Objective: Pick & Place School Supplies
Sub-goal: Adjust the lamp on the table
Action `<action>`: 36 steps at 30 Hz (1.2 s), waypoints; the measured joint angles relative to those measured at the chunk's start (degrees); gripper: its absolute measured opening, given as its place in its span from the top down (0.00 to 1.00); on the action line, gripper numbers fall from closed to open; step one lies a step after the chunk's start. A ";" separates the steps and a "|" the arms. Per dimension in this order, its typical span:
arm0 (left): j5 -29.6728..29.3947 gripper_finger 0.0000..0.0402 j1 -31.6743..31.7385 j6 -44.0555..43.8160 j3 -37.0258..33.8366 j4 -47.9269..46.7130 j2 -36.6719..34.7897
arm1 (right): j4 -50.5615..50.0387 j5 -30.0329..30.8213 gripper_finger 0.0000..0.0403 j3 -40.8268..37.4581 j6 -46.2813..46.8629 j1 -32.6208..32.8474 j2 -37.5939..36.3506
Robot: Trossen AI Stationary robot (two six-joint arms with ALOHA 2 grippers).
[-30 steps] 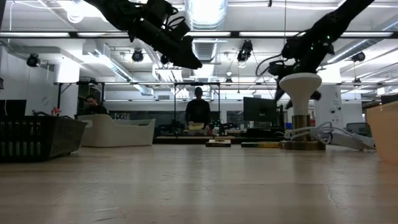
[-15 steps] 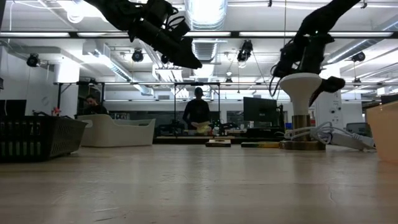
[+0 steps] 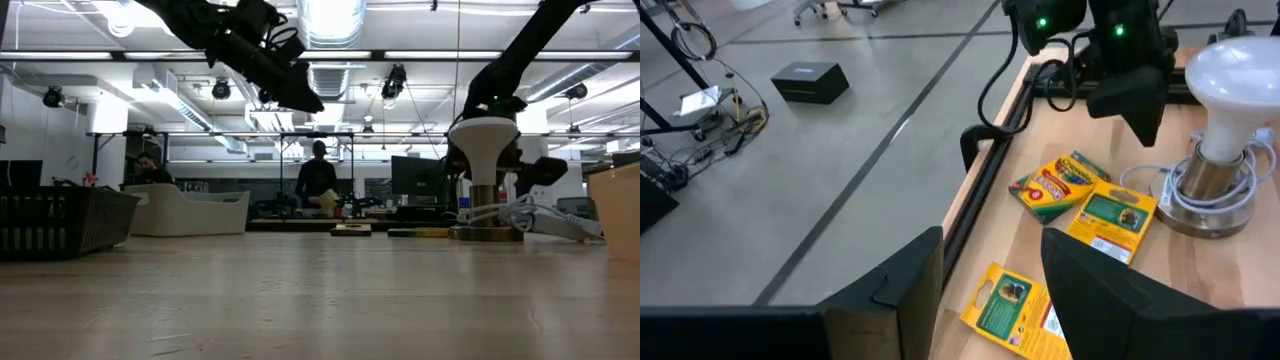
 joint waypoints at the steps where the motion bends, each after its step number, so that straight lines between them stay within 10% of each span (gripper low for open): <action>1: 0.02 0.56 0.00 0.01 -0.02 -0.30 0.00 | 0.22 -0.04 0.42 -0.22 -0.04 0.03 0.22; 36: 0.02 0.56 0.02 0.58 -0.02 -2.43 0.00 | 8.57 -10.14 0.42 -5.33 6.63 22.32 -0.22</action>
